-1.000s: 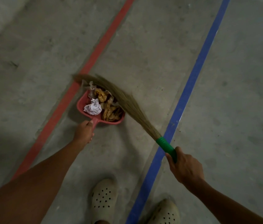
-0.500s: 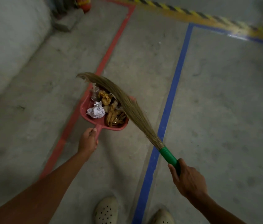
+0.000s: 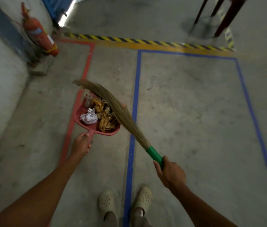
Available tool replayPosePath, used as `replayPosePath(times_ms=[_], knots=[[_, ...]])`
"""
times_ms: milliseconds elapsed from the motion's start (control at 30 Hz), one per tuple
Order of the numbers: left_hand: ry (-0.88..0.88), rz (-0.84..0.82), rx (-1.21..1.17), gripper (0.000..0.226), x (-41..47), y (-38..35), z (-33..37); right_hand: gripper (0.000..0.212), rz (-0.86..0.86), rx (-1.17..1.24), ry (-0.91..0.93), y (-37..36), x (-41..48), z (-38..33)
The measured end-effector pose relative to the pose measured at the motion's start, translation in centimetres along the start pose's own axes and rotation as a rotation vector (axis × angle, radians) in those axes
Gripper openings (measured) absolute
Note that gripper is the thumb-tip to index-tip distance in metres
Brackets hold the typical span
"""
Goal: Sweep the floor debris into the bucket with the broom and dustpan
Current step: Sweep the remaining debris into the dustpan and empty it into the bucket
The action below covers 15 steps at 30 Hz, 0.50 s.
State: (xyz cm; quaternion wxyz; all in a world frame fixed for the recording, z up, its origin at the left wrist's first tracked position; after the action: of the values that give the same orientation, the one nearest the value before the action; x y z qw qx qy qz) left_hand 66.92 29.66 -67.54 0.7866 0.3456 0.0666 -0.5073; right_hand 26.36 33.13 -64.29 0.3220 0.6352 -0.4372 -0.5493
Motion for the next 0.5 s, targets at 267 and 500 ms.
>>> replayPosePath(times_ms=[267,500], knots=[[-0.052,-0.123,0.049,0.029,-11.9,3.4,8.7,0.041,0.052,0.026,-0.134,9.0,-13.2,1.7],[-0.108,-0.244,0.043,0.027,-17.7,5.6,10.3,0.054,0.15,0.097,-0.25,9.5,-23.2,0.4]])
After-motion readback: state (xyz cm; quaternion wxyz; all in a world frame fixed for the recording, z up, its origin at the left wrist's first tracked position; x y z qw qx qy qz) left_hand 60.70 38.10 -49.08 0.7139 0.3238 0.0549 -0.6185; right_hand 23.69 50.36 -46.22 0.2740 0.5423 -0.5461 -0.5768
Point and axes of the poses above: each hand's wrist, its own x-axis towards the middle knuckle, its own y-axis out of the back of the hand, z = x × y, the point moved 5 cm from there along x, towards the middle knuckle
